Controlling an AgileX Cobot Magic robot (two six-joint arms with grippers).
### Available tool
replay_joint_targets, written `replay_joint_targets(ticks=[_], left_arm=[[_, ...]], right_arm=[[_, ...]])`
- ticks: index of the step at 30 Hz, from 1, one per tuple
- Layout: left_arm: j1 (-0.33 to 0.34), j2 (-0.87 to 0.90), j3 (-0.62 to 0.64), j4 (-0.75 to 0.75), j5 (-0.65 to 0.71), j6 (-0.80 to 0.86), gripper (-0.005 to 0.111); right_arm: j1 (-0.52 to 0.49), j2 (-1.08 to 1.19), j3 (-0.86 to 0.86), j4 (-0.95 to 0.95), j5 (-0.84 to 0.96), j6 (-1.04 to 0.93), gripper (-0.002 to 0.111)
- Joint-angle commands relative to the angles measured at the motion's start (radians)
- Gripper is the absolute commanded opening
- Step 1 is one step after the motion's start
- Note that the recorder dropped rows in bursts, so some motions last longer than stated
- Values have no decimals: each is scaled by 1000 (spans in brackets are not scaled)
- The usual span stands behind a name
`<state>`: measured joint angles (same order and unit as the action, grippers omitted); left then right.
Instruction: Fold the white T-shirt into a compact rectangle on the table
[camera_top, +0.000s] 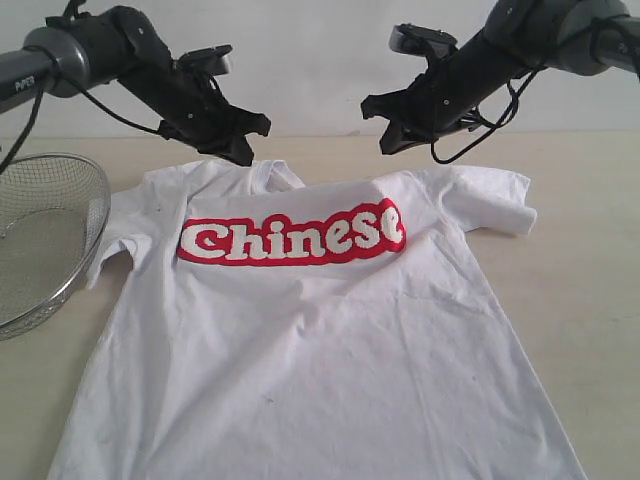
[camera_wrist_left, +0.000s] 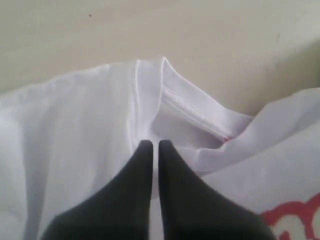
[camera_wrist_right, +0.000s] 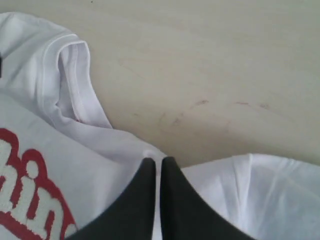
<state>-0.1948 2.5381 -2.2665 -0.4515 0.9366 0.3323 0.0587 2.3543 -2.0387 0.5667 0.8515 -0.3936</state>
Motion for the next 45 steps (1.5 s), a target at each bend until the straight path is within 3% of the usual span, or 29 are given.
replay_joint_targets(ticks=[1, 21, 31, 45], left_arm=[[-1, 66, -52, -17, -12, 8, 5], [-5, 155, -91, 27, -77, -50, 5], [14, 155, -91, 24, -70, -66, 5], [14, 155, -91, 22, -39, -64, 5]], right_arm=[[17, 5, -8, 12, 4, -44, 0], [24, 73, -8, 0, -114, -69, 0], [24, 87, -8, -112, 207, -34, 0], [86, 100, -8, -169, 241, -34, 0]])
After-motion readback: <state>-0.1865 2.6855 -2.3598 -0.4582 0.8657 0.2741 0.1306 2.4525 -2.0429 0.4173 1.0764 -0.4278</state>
